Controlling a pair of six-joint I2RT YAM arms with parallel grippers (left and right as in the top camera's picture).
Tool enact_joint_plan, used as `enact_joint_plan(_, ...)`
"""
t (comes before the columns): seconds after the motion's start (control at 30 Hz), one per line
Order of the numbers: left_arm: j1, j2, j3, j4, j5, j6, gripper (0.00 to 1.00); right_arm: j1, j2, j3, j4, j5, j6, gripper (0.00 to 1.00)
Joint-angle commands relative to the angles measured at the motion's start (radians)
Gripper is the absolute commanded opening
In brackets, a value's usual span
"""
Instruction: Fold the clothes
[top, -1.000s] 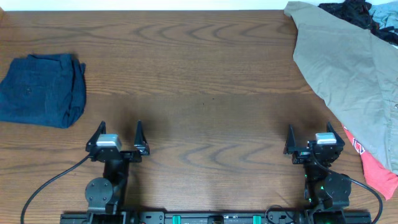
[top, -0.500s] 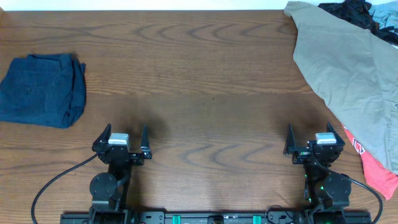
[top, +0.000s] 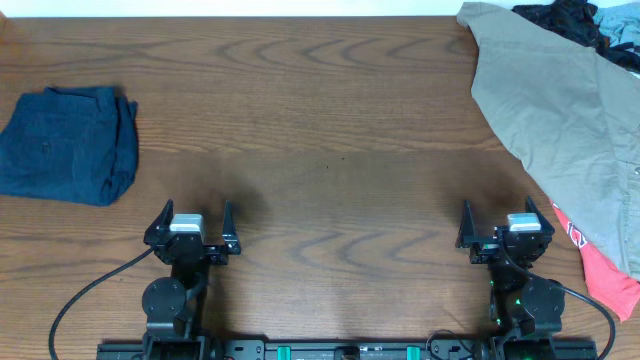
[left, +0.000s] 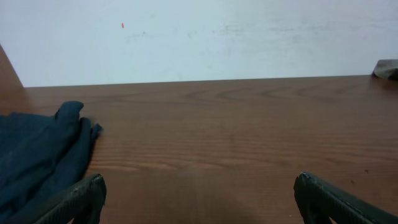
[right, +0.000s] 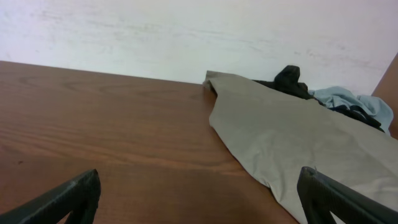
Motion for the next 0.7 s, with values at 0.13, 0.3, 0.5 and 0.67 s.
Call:
enact_joint_plan(0.13,0.003,-0.010,-0.012,-0.037,0.112,0.084,0.98,-0.010,-0.004,-0.002,-0.004,-0.004,-0.014,0.99)
enact_joint_plan(0.3,0.003,-0.010,-0.012,-0.034,0.134,0.085,0.98,-0.010,-0.004,-0.002,-0.004,-0.004,-0.014,0.99)
enact_joint_plan(0.5,0.003,-0.010,-0.012,-0.031,0.159,0.088,0.98,-0.010,-0.004,-0.002,-0.004,-0.004,-0.014,0.99)
enact_joint_plan(0.67,0.003,-0.010,-0.012,-0.031,0.158,0.031,0.98,-0.010,-0.004,-0.002,-0.004,-0.004,-0.014,0.99)
